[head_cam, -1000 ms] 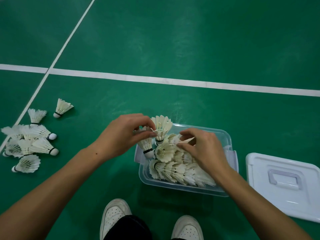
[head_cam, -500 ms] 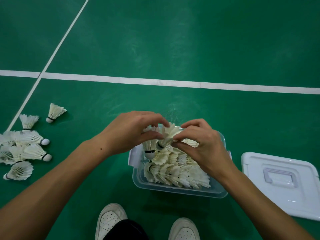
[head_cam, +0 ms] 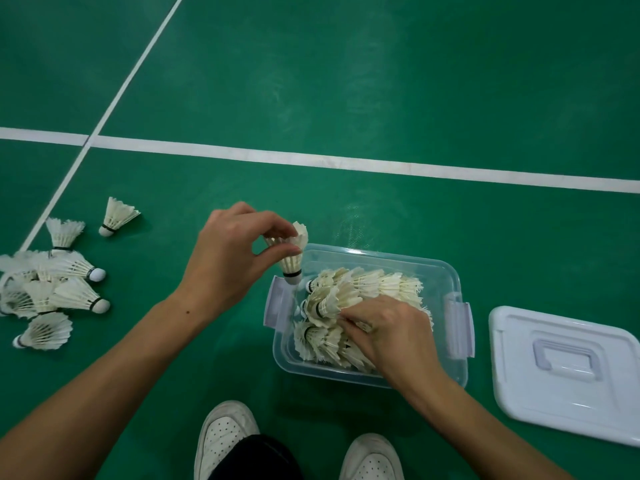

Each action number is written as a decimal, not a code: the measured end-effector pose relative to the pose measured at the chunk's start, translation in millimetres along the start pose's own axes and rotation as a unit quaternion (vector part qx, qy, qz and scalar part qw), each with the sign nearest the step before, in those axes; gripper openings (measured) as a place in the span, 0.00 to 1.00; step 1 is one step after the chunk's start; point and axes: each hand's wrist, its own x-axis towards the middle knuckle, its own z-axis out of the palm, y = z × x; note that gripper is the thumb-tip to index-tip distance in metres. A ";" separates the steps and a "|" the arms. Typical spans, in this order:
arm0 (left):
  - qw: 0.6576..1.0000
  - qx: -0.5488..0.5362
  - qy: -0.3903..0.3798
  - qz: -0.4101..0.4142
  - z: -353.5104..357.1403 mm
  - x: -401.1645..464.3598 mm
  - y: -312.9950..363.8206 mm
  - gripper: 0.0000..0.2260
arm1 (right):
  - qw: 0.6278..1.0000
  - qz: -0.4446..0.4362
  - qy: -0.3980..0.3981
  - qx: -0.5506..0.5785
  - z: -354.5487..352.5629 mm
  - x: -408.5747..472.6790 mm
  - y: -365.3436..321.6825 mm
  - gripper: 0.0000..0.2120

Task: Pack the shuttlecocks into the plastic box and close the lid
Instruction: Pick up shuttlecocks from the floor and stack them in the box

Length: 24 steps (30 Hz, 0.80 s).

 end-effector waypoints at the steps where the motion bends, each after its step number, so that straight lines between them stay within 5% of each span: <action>1: 1.000 0.005 0.005 -0.001 0.9 -1.0 0.7 0.11 | 1.000 0.008 -0.009 0.006 2.0 2.7 1.9 0.02; 7: 1.000 0.002 -0.005 -0.002 7.1 -6.4 1.0 0.07 | 0.988 0.093 -0.103 0.068 12.4 15.6 5.1 0.09; 14: 0.991 -0.119 -0.062 -0.009 10.4 -12.1 11.1 0.05 | 0.939 0.169 -0.201 0.224 -18.8 19.7 7.0 0.15; 18: 0.990 -0.111 -0.088 0.018 9.0 -7.1 19.1 0.05 | 0.955 0.179 -0.098 0.216 -44.9 18.6 8.5 0.16; 24: 0.977 -0.104 -0.171 0.076 14.2 8.7 38.9 0.11 | 0.991 -0.009 0.000 0.135 -48.2 33.1 2.2 0.22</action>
